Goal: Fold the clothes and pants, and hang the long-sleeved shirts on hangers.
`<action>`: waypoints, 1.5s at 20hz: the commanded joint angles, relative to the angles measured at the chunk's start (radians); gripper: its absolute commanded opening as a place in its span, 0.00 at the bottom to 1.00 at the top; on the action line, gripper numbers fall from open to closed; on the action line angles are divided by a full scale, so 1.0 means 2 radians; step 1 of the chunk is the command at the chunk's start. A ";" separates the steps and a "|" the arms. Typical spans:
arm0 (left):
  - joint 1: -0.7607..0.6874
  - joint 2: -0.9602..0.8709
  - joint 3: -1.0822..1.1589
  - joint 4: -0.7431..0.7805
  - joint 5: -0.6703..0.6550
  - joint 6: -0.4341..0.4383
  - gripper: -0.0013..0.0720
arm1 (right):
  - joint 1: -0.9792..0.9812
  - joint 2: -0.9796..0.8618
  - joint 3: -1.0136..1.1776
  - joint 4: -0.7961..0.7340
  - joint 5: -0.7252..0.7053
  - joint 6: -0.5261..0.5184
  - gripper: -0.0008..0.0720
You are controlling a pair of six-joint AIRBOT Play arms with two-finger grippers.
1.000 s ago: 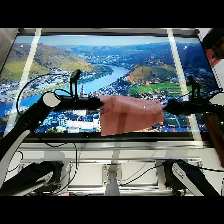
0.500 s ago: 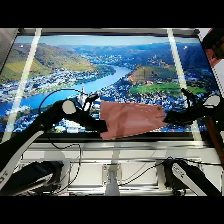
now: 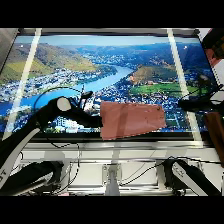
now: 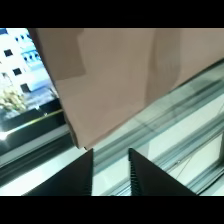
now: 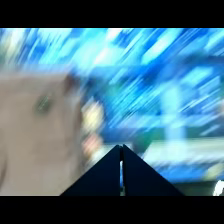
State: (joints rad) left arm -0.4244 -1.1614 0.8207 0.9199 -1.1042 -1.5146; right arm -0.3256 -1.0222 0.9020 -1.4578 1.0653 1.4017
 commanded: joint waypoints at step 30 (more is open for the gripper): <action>0.076 0.039 0.000 0.008 0.025 0.002 0.29 | 0.036 -0.335 0.043 0.447 0.157 -0.302 0.04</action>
State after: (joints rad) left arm -0.2737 -1.0847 0.8207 0.9344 -1.0580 -1.5116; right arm -0.2779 -1.6958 0.9859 -0.7197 1.3647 0.8619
